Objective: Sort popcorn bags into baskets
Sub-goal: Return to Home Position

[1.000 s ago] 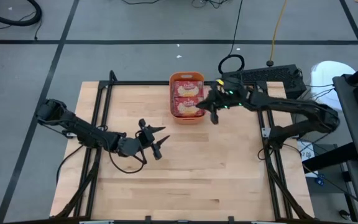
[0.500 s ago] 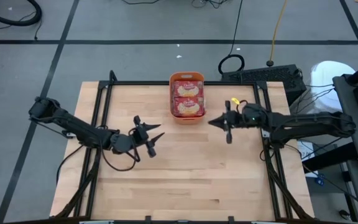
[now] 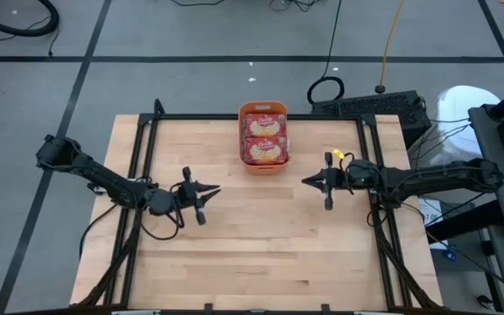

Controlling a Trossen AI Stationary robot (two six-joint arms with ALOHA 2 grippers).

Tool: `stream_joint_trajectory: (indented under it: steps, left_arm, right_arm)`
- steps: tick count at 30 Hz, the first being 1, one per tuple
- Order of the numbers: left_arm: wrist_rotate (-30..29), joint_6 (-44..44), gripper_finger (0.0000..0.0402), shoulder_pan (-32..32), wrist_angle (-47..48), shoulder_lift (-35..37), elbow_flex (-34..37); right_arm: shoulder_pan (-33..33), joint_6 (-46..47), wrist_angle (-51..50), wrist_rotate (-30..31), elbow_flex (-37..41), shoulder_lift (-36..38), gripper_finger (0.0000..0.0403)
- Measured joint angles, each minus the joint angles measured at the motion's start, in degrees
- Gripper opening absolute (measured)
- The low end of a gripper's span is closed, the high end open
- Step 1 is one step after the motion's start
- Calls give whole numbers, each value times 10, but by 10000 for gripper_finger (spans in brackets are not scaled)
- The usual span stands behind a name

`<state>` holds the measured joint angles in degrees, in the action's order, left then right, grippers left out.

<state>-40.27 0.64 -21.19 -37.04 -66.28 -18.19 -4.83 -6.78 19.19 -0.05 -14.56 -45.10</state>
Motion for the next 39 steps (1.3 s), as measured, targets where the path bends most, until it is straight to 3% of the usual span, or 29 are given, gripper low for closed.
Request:
stream_joint_trajectory:
  steps: [8, 12, 18, 24, 28, 35, 39]
  left_arm:
    - [-33, 1, 7, 18, 39, 0, 19]
    - [-28, 59, 9, 28, 62, 0, 19]
    - [63, 33, 21, 37, 52, 0, 19]
    - [84, 14, 6, 37, 48, 0, 20]
    - [96, 1, 8, 37, -13, 0, 52]
    - [122, -11, 8, 37, -251, 0, 174]
    - [144, -38, 4, 37, -262, 6, 177]
  right_arm:
    - [16, 6, 35, -2, 61, 28, 4]
    - [16, 10, 33, -3, 70, 44, 4]
    - [16, 0, 8, -45, 73, 82, 4]
    - [16, -9, -30, -46, 73, 127, 4]
    - [16, -12, -62, -47, 73, 153, 4]
    - [16, -13, -93, -49, 73, 202, 4]
    - [16, -15, -106, -52, 73, 226, 4]
